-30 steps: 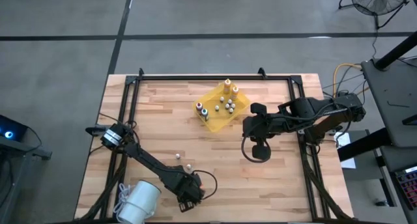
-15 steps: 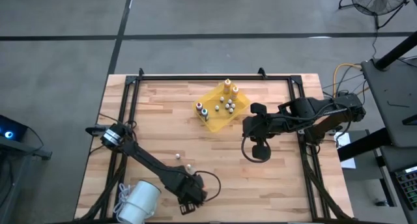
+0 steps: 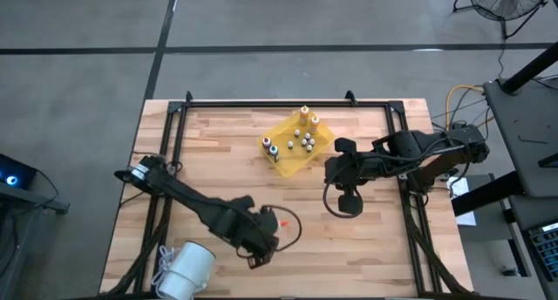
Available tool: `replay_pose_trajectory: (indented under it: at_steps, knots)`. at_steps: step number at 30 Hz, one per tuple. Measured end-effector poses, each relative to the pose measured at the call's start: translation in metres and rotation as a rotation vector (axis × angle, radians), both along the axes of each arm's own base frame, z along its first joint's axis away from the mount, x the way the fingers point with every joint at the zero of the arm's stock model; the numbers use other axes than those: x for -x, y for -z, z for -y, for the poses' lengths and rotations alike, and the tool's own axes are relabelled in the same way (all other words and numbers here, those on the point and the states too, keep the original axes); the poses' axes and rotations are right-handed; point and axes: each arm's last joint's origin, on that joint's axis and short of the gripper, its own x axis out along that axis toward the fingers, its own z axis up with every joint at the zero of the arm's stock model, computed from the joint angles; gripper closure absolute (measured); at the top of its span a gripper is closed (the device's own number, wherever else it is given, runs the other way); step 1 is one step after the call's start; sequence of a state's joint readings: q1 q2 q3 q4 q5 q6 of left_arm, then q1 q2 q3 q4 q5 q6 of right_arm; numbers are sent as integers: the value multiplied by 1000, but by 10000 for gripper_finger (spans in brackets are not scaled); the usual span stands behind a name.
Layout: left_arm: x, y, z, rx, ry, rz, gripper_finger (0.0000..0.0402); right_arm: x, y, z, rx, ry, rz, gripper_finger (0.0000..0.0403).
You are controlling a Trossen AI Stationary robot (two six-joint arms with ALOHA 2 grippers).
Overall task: Pick & Place food coloring
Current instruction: Put the large orange food coloring bottle into the yellow bin
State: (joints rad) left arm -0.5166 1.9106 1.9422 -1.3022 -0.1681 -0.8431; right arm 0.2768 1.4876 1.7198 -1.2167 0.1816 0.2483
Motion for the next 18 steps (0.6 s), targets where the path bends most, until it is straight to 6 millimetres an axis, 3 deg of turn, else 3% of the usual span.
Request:
replay_pose_trajectory:
  at_steps: [7,18]
  knots:
    - [3,-45,-32,-59,-22,170,290,3,-17,1,19,-48,56,394]
    - [12,-81,-89,-140,6,289,290,21,-77,6,36,-121,276,392]
